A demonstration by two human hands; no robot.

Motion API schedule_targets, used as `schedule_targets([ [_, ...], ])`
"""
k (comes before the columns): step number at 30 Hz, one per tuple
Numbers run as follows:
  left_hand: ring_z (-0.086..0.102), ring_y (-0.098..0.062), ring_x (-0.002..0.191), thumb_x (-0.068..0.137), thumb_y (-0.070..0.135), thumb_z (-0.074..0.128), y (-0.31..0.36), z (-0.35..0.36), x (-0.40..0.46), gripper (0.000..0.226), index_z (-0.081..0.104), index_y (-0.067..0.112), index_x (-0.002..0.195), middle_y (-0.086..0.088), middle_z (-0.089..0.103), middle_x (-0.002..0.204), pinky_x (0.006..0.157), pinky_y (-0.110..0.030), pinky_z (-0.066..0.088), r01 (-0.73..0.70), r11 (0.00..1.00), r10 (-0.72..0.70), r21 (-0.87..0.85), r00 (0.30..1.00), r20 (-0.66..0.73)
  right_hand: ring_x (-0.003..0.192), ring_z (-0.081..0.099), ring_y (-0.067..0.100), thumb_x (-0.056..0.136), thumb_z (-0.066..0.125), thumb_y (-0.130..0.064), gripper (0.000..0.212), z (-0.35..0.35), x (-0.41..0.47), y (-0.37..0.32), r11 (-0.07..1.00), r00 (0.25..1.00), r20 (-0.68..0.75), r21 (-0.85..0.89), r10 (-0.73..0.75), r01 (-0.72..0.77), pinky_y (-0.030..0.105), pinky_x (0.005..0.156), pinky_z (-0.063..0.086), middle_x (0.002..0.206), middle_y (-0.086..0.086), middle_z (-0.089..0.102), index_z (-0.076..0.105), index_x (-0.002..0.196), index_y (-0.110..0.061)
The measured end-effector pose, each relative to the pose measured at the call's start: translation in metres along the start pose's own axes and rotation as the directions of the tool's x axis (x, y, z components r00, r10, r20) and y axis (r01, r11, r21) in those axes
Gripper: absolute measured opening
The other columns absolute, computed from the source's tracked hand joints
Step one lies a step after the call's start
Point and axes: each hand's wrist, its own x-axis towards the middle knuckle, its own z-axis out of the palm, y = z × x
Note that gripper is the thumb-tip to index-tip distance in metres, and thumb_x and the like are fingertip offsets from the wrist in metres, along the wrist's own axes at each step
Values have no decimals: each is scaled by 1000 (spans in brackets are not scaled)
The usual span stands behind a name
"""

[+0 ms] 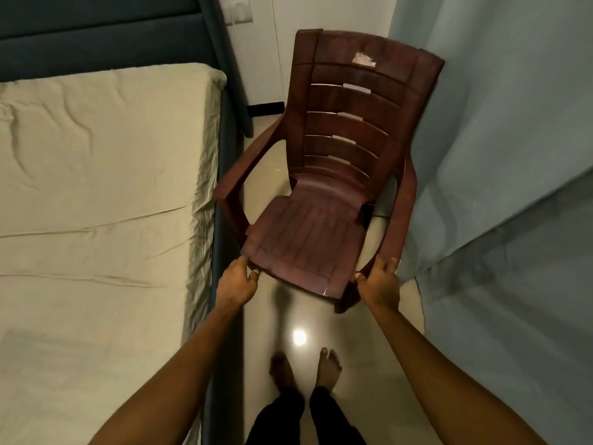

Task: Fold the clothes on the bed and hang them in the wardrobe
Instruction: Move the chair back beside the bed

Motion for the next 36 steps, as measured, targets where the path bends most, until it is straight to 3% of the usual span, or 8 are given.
schedule_targets([
  [10, 37, -43, 139, 95, 30, 63, -13, -16, 155, 72, 27, 5, 152, -22, 29, 156, 113, -54, 35, 118, 992, -124, -41, 969, -213, 136, 35, 50, 98, 53, -29, 75, 35, 64, 22, 997, 988, -137, 1, 71, -72, 55, 101, 45, 160, 27, 8, 11, 158, -11],
  [15, 45, -51, 125, 91, 27, 69, -15, -33, 214, 64, 38, -3, 138, -30, 42, 139, 104, -58, 41, 149, 988, -156, -47, 928, -338, 122, 47, 60, 93, 63, -16, 70, 57, 77, 42, 998, 980, -196, 33, -37, 45, 65, 77, 54, 155, 32, 26, 30, 153, -11],
  [21, 51, -54, 118, 92, 22, 67, -22, -41, 257, 54, 43, -7, 132, -35, 47, 133, 96, -54, 44, 167, 985, -147, 47, 947, -285, 93, 66, 53, 105, 5, -46, 67, 51, 93, 60, 972, 936, -277, -155, -217, 180, 48, 50, 57, 138, 40, 44, 44, 142, -5],
  [23, 53, -53, 115, 92, 21, 67, -25, -42, 258, 51, 45, -7, 128, -35, 48, 130, 94, -53, 44, 177, 981, -147, 74, 942, -302, 100, 63, 55, 107, 32, -33, 49, 40, 105, 52, 973, 942, -258, -139, -214, 183, 53, 58, 59, 140, 40, 42, 44, 144, -4],
  [26, 53, -52, 114, 92, 24, 67, -29, -41, 247, 49, 46, -6, 125, -33, 50, 129, 93, -54, 45, 208, 976, -178, 61, 929, -325, 123, 50, 55, 93, 64, -12, 63, 25, 131, 47, 976, 937, -282, -127, -208, 179, 61, 87, 53, 152, 34, 29, 37, 150, -8],
  [29, 55, -53, 109, 93, 25, 65, -35, -32, 229, 47, 47, -7, 121, -34, 52, 123, 88, -55, 46, 223, 972, -181, 73, 911, -370, 119, 52, 55, 91, 67, -14, 64, 7, 153, 42, 960, 941, -239, -204, -239, 193, 59, 80, 57, 152, 32, 33, 41, 148, -7],
  [32, 54, -52, 109, 96, 25, 60, -43, -19, 210, 47, 44, -6, 128, -33, 51, 126, 84, -56, 49, 167, 978, -106, 123, 912, -395, 137, 37, 47, 100, 54, -21, 62, -9, 177, 37, 929, 948, -188, -320, -257, 188, 55, 98, 49, 161, 21, 21, 27, 155, -15],
  [36, 30, -46, 142, 101, 22, 50, -61, 7, 186, 70, 13, 3, 157, -23, 16, 162, 107, -57, 42, 54, 961, 29, 270, 955, -295, 150, 15, 36, 105, 40, -24, 60, -24, 197, 28, 913, 958, -151, -369, -245, 175, 48, 110, 39, 166, 9, 9, 13, 159, -21],
])
